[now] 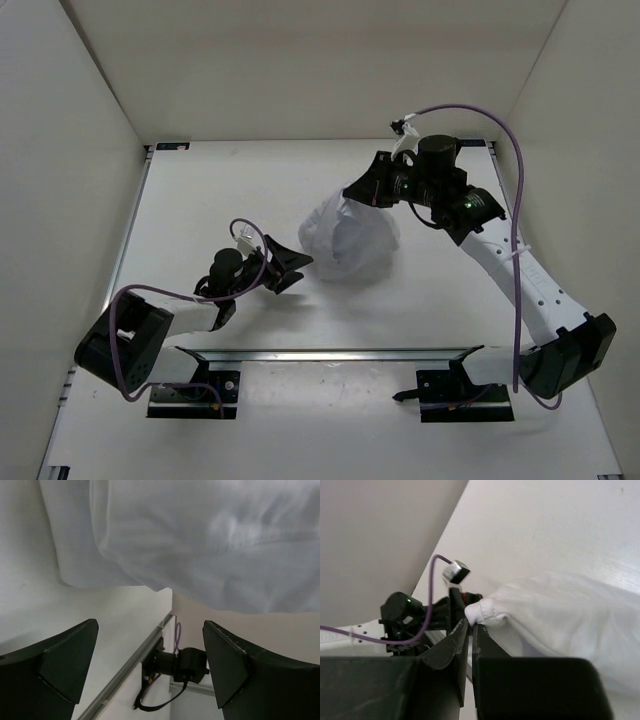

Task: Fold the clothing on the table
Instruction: Flatten the skirt out

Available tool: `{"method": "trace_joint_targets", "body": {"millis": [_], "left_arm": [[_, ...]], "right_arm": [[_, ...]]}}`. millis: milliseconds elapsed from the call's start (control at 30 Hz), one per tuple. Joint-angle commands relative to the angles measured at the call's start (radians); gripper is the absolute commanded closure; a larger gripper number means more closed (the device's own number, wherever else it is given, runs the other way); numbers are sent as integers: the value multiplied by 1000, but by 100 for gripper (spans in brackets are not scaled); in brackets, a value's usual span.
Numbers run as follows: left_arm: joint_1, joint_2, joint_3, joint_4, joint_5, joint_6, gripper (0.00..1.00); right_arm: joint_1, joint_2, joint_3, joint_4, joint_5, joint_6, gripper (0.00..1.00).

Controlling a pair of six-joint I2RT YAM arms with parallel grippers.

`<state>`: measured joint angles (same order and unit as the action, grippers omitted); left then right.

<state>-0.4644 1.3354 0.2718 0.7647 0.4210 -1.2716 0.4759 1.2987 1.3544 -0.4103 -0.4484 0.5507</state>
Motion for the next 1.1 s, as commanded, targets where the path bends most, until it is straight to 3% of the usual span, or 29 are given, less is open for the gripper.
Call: {"method": "trace_joint_targets", "body": {"millis": [0,133,300,500,700,833,1067], "left_arm": [[-48,25,24,131,47,-83,4],[-112,42,67,102,27,-123,5],[-131,33,-72,381,-210,-343,6],[-160,50,-94,373,-381,-373,8],[-184,102,-86,449,-416,-399,16],[-204,51,-63,305,-451,-368,14],[-197,120,-66,334,-450,-457,11]], "right_arm": [[21,23,129,-8,28,-51,100],[32,24,143,-12,60,-80,100],[58,7,130,10,79,-86,100],[63,1,140,18,63,-81,100],[95,2,163,8,68,-75,100],[81,8,176,24,59,-89,100],[104,48,278,-7,48,-104,100]]}}
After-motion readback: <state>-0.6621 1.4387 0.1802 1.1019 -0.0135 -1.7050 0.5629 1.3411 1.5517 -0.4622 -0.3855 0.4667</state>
